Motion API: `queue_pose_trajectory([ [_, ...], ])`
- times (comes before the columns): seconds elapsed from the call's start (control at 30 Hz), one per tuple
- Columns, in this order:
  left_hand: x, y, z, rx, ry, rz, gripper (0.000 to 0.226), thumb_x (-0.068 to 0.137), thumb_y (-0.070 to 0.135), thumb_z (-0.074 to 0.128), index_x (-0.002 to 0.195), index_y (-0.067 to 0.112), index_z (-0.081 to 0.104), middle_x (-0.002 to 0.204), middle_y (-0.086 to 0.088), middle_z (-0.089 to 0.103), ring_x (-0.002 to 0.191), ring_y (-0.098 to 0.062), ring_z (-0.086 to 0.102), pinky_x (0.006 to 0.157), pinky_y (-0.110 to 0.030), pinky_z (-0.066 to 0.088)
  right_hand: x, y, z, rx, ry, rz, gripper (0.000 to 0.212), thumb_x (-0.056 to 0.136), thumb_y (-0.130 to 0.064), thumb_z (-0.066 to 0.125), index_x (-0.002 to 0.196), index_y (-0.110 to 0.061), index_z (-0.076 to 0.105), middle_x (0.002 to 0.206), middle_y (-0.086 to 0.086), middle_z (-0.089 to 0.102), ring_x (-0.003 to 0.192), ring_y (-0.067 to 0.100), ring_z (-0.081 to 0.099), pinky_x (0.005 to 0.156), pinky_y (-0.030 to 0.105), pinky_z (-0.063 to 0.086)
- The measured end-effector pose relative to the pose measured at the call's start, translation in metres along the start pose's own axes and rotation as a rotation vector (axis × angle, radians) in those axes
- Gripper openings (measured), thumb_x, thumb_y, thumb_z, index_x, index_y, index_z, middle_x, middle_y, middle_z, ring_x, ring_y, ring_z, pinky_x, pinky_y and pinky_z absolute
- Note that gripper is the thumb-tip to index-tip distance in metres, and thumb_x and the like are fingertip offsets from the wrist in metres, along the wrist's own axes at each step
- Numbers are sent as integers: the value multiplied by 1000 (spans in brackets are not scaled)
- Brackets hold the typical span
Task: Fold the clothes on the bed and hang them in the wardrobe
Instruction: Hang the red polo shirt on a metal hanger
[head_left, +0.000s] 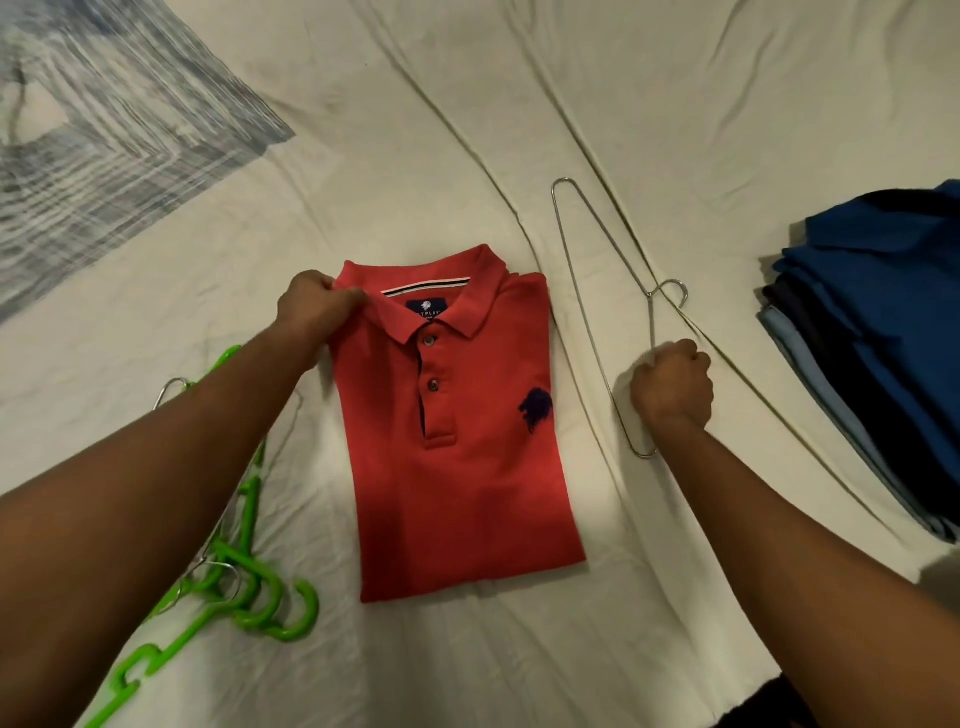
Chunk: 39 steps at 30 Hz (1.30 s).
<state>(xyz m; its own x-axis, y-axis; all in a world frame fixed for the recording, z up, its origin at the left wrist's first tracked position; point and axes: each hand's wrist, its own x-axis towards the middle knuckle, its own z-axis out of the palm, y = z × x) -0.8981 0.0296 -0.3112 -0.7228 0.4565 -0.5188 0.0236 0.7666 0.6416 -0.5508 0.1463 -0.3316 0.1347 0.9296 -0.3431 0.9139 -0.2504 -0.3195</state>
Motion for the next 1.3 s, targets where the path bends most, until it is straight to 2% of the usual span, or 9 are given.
queue_pose_trajectory([
  [0.17,-9,5,0,-228,-52,-29,31,87,11,70,75,23,45,77,-8,56,61,-19,50,58,-30,41,5,-11,-4,84,3,36,35,99,-12,47,132,-1,44,131,19,54,119,40,54,95,47,45],
  [0.33,-13,6,-4,-211,-80,-32,24,89,15,69,75,20,49,80,-8,59,65,-18,52,61,-27,43,12,-10,6,470,61,-4,26,92,-3,36,92,-23,54,90,1,66,84,26,67,76,40,58],
  [0.4,-12,6,-3,16,62,83,19,86,25,69,96,17,56,102,-12,61,85,-26,58,71,-33,46,14,-11,11,605,51,-5,35,90,3,35,82,-25,54,88,-1,67,75,17,63,74,34,54],
  [0.5,-19,13,9,440,207,453,39,85,28,65,121,17,56,120,-13,57,117,-35,49,93,-46,42,17,-12,17,706,47,-3,35,94,3,38,83,-24,58,84,-8,66,64,7,59,78,33,55],
  [0.63,-35,42,51,609,-46,848,40,91,27,60,130,19,58,132,-7,56,130,-32,40,100,-50,38,21,-12,20,763,-22,-50,34,97,-1,42,84,-27,61,78,-11,67,69,7,63,82,34,54],
  [0.73,-38,65,85,750,-187,953,40,97,28,51,137,19,52,143,-5,51,138,-29,32,103,-50,34,26,-11,16,791,-124,-83,36,96,-5,43,83,-31,64,71,-7,68,74,12,61,71,34,45],
  [0.93,-33,92,122,1070,-319,950,50,97,37,54,142,16,46,141,-9,48,139,-31,28,107,-52,29,27,-15,7,871,-303,-114,25,102,2,40,97,-10,61,75,9,62,47,10,46,41,17,36],
  [1.1,-29,94,119,880,-279,954,37,90,32,64,124,19,60,119,-5,56,125,-29,37,94,-45,31,28,-20,5,906,-414,-3,24,104,-3,39,97,-14,60,81,8,65,40,9,41,38,16,31],
  [1.3,-33,89,108,717,-242,1004,29,88,29,65,115,20,65,104,0,56,117,-27,42,87,-39,29,33,-16,8,1210,-619,163,21,105,-4,40,98,-14,58,86,9,63,37,3,32,36,11,21],
])
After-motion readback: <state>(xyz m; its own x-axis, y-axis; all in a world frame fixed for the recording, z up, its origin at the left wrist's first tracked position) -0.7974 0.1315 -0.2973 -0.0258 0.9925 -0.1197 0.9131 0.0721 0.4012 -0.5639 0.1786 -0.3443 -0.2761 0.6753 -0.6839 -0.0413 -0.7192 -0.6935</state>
